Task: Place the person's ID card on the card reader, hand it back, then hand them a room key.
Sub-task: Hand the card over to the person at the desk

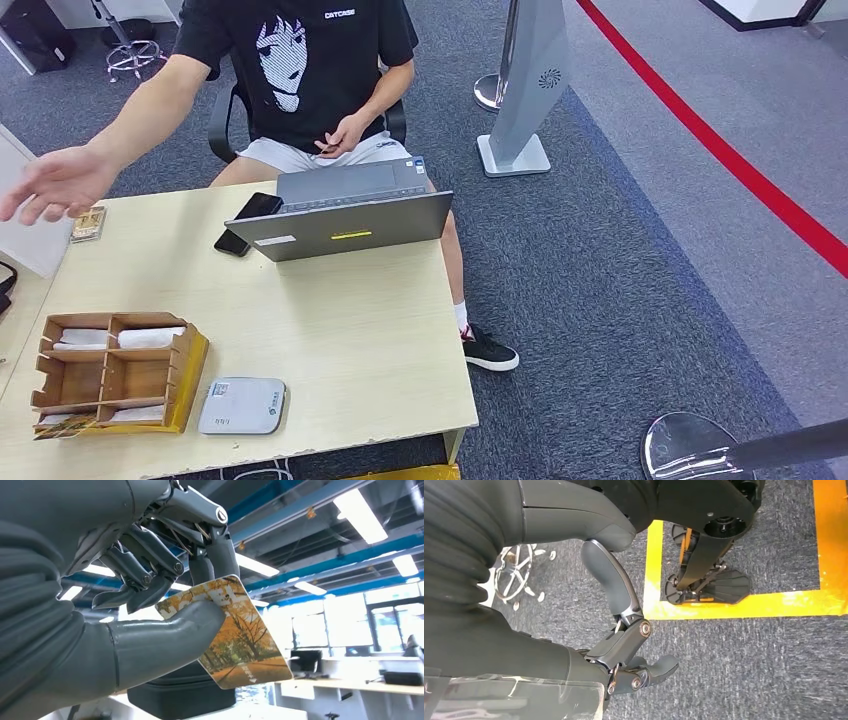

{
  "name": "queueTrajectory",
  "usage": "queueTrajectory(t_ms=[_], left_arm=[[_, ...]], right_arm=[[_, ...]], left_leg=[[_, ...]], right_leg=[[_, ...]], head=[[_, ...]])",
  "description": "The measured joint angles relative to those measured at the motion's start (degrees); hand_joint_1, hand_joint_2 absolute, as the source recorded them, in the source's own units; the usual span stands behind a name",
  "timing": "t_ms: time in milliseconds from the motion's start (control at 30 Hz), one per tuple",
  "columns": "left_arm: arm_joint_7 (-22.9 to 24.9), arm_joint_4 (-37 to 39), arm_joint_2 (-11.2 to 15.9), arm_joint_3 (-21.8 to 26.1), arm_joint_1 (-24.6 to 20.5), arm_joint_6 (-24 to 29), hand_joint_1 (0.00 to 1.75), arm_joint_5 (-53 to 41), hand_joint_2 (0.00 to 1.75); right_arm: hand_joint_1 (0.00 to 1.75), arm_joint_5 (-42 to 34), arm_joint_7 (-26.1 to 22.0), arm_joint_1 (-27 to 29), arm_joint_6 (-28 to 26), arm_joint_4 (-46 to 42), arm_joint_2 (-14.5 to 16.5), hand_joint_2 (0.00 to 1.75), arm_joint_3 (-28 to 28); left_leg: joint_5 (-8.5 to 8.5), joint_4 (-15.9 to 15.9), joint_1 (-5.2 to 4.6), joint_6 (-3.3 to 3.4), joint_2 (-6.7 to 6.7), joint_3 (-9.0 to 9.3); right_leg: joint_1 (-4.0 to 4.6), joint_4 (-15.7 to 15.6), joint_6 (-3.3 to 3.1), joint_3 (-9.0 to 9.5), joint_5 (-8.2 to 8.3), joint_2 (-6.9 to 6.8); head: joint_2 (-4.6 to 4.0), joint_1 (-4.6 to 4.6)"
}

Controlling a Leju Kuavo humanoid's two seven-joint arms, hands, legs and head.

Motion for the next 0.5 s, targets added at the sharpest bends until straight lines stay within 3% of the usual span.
queueTrajectory(t_ms=[200,500], left_arm=[[0.31,9.57,-1.33,-4.26,-8.94,-1.24,1.75,0.17,1.75],[0.42,12.64,-3.07,-8.76,-12.39,0.75,1.75,-1.91,1.75]], right_arm=[[0.00,0.07,0.61,-0.67,0.54,-0.26,0.01,1.75,1.08],[0.00,0.03,0.98,-0.80,0.76,-0.29,0.11,1.75,1.98]], left_leg=[[0.03,0.00,-0.02,0.01,0.09,-0.02],[0.02,0.00,-0.02,0.01,0.15,-0.05]], right_leg=[[-0.01,0.00,-0.01,-0.06,0.01,0.11],[-0.01,-0.01,-0.01,-0.11,0.01,0.15]], head=[[0.00,0.02],[-0.01,0.02]])
